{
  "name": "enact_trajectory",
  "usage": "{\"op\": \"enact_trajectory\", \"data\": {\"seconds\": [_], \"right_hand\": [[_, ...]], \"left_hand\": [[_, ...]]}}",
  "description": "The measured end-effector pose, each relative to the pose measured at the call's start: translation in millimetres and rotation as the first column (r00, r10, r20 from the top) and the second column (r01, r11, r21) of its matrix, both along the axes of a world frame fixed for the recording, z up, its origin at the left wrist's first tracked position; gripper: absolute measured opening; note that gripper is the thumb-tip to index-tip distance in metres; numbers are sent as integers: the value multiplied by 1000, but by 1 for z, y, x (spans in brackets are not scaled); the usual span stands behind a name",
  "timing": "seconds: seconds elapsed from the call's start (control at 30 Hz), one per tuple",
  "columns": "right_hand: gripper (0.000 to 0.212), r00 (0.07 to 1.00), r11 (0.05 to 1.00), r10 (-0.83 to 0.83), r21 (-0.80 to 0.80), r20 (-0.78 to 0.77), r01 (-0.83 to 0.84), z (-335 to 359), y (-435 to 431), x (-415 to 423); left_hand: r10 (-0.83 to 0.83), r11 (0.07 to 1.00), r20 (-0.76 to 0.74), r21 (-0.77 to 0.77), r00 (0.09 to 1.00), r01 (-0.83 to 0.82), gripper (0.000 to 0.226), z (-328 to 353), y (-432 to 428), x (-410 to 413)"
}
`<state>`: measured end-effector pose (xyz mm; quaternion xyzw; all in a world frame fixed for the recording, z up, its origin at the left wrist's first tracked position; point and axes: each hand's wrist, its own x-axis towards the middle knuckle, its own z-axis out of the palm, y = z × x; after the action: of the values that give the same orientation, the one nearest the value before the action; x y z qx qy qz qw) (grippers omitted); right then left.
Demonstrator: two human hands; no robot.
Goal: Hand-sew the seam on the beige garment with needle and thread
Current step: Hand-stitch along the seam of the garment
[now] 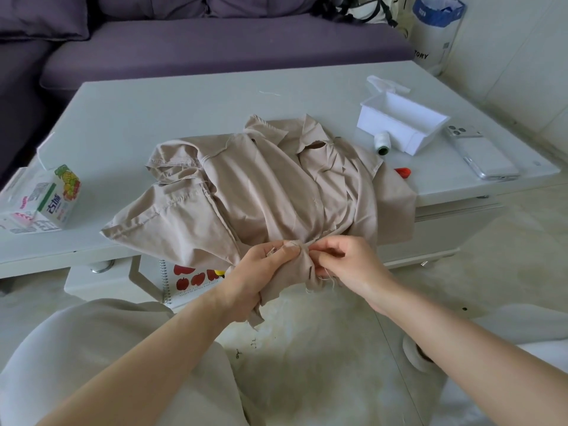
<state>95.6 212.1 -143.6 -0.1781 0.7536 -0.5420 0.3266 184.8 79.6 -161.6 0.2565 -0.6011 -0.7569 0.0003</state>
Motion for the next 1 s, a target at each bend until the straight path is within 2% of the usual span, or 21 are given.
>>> {"op": "enact_trajectory", "data": {"seconds": [0.17,0.3,0.33,0.43,0.53,0.63,0.77,0.9,1.0], "right_hand": [[10,993,992,-109,-53,38,111,5,-15,-3],[14,994,992,-107,-71,13,107,13,-21,-5],[13,995,994,-92,-56,-38,90,12,-21,-6],[11,934,999,-19,35,-358,34,12,-17,-10],[15,860,998,65,41,-507,-52,20,-18,-10],[13,832,997,79,24,-549,-78,27,-24,-9],[28,843,996,83,9,-531,-93,30,-27,-11],[23,833,991,84,-45,-547,-130,29,-26,-7],[15,789,986,115,-27,-603,-164,28,-25,-6]], "left_hand": [[57,998,1,6,998,-57,27,4,1,-8],[82,997,3,-5,997,-82,24,8,0,-11],[87,996,-1,0,996,-87,24,9,0,-12],[111,994,-15,16,994,-111,28,12,1,-14],[125,992,-28,38,992,-124,33,14,1,-16],[120,992,-50,56,991,-118,26,18,1,-17],[120,989,-77,92,990,-113,24,24,-1,-16],[130,983,-90,143,987,-116,25,28,-3,-15],[140,978,-91,170,986,-123,25,29,-5,-14]]}}
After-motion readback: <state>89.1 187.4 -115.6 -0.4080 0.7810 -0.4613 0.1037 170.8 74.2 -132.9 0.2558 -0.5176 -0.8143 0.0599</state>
